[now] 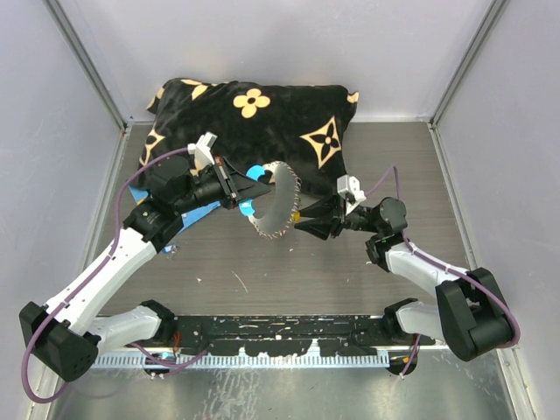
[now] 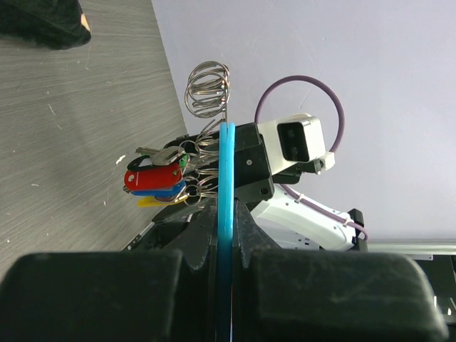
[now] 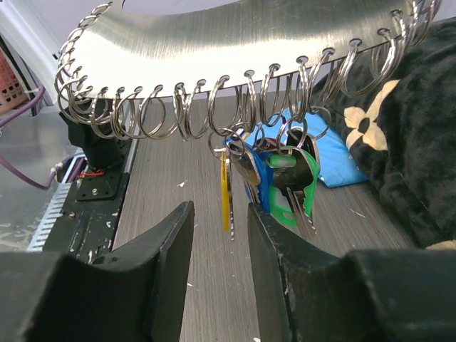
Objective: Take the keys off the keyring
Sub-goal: Pick up the key from the keyring.
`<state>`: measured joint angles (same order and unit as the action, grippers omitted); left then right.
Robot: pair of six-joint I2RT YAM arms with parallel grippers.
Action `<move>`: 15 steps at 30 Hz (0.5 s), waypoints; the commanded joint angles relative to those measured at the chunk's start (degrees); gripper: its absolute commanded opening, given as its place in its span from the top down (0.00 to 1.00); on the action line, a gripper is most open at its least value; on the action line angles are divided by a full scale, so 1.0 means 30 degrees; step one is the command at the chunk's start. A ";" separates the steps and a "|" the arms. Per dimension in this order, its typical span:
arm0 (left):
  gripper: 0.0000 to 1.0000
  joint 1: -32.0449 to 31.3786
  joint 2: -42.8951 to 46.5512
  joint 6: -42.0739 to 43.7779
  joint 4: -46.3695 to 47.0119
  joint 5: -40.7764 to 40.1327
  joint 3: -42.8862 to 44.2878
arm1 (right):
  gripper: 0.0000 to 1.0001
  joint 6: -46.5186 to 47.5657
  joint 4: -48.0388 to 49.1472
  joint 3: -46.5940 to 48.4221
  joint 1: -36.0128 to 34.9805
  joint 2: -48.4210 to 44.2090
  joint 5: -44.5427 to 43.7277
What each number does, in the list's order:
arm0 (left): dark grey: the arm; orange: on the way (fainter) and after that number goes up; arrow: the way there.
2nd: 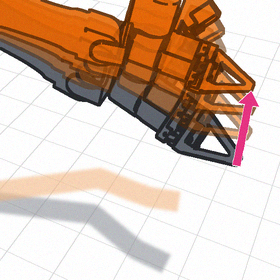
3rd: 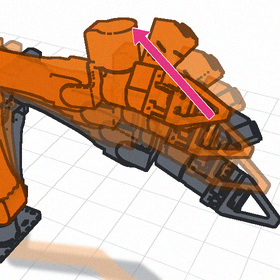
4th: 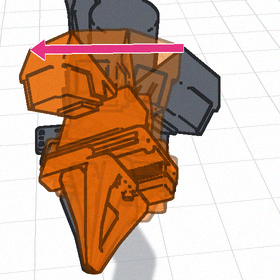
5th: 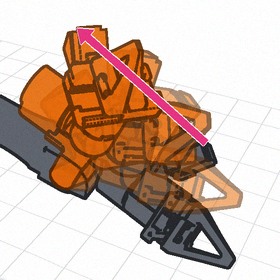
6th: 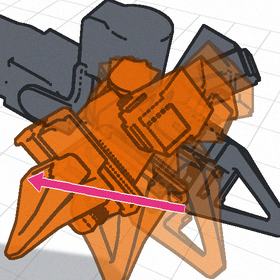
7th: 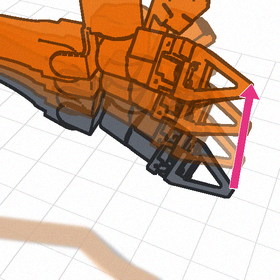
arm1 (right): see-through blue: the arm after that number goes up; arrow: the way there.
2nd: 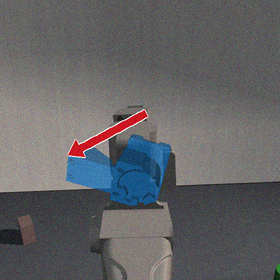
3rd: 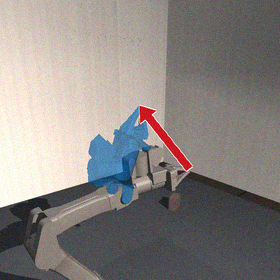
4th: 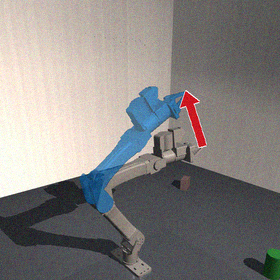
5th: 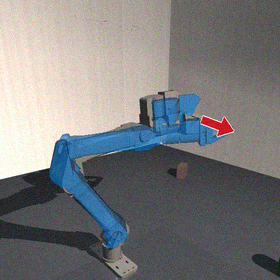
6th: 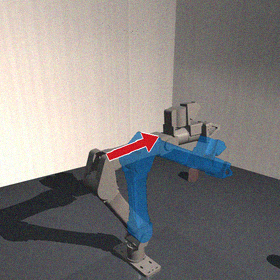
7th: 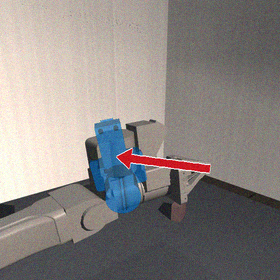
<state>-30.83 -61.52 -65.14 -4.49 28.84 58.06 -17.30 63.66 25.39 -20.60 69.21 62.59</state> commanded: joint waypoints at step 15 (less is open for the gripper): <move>1.00 0.0088 0.0102 -0.0635 0.2653 0.0743 0.0714 | 0.71 -0.0118 -0.0082 0.0665 -0.1194 -0.0050 -0.0960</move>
<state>-30.83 -61.63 -65.67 -2.81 29.41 58.06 -16.49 61.41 25.39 -23.90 69.25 61.67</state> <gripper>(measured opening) 0.044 0.295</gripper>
